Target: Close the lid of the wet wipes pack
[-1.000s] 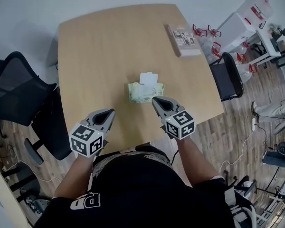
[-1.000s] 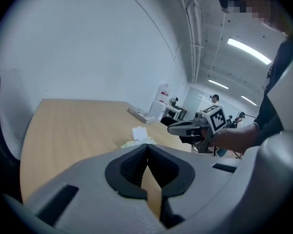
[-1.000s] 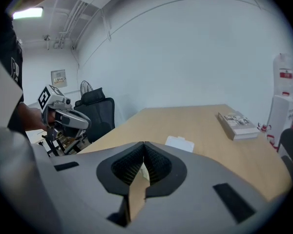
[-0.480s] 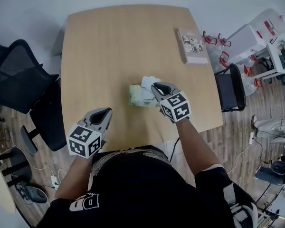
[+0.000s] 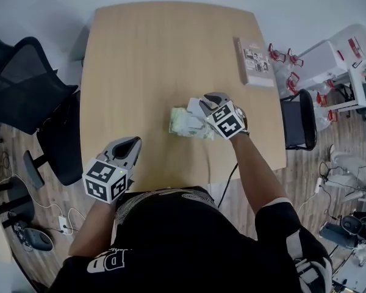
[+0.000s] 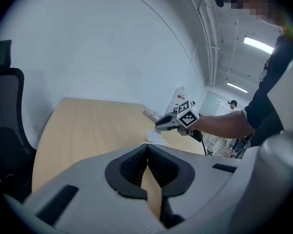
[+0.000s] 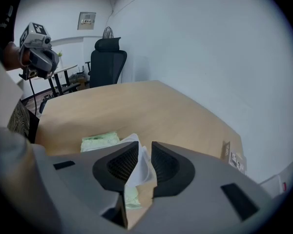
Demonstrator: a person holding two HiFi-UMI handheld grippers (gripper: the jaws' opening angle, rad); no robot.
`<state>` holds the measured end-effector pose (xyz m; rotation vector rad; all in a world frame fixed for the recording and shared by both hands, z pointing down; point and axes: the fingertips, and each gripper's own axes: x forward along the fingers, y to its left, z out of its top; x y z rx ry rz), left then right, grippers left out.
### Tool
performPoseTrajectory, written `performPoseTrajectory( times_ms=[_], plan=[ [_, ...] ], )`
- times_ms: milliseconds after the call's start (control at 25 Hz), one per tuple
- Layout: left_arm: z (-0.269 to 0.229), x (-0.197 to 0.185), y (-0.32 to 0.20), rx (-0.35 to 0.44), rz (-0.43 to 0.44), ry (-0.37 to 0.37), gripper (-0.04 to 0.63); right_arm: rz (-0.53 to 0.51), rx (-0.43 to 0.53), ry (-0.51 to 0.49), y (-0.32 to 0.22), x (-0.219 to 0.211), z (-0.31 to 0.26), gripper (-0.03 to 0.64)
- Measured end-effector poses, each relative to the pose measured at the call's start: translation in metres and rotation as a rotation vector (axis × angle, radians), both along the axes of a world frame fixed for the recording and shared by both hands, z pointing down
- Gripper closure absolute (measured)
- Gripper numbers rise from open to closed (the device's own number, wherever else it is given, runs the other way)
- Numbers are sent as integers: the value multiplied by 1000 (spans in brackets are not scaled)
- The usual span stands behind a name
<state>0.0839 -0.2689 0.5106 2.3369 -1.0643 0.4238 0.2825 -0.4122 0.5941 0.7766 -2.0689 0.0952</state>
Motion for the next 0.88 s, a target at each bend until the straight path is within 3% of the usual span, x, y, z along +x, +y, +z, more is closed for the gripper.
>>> performPoseTrajectory(
  times_ms=[600, 880],
  plan=[
    [7, -19, 8, -27, -5, 12, 578, -157, -150, 133, -1, -6, 28, 525],
    [7, -22, 11, -27, 3, 18, 578, -186, -124, 175, 4, -8, 20, 526]
  ],
)
